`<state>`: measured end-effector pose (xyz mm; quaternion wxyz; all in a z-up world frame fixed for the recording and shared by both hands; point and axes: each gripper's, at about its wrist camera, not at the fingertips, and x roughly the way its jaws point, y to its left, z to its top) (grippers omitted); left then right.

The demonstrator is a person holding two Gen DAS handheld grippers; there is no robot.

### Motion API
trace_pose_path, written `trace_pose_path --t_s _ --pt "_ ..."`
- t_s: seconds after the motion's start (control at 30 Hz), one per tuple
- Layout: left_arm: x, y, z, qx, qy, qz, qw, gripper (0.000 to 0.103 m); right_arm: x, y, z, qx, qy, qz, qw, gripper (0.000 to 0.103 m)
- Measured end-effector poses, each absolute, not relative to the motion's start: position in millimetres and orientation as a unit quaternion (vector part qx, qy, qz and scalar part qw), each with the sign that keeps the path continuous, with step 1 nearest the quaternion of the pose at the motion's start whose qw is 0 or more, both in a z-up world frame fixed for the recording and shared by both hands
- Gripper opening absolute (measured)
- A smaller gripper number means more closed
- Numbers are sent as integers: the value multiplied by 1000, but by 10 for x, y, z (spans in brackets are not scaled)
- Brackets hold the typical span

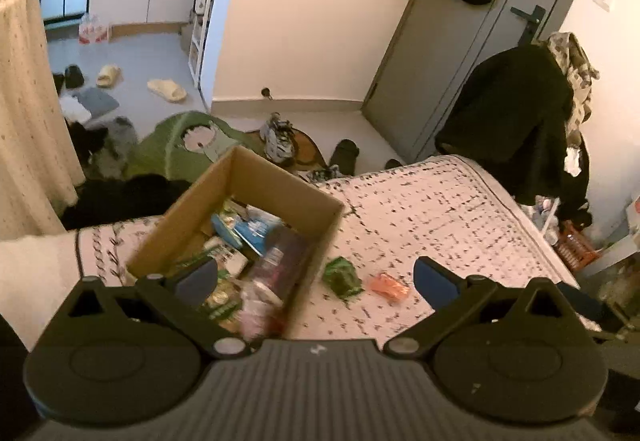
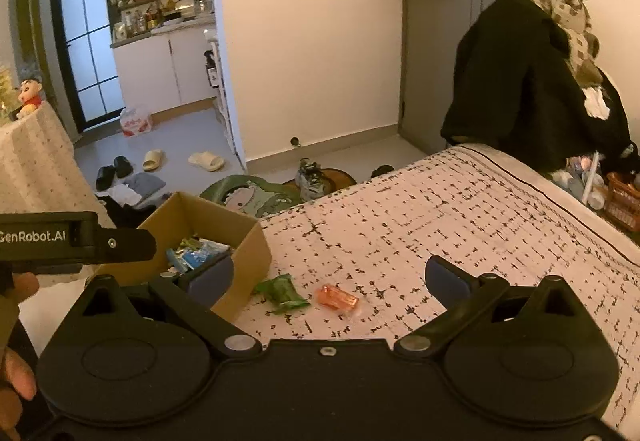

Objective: Organize snacks
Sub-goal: 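Move both open tools back from the box toward the green and orange packs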

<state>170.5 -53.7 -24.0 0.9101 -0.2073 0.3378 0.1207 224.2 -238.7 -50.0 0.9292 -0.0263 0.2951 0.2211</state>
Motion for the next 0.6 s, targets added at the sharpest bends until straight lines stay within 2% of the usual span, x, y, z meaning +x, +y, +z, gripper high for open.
trace_pose_path --t_s 0.37,0.6 --pt "1731 -760 -390 -201 324 129 915 103 2349 -2602 -640 -45 308 219 925 103" --pt "1749 -848 -582 -213 315 135 915 100 2554 -2881 -789 7 323 204 924 100"
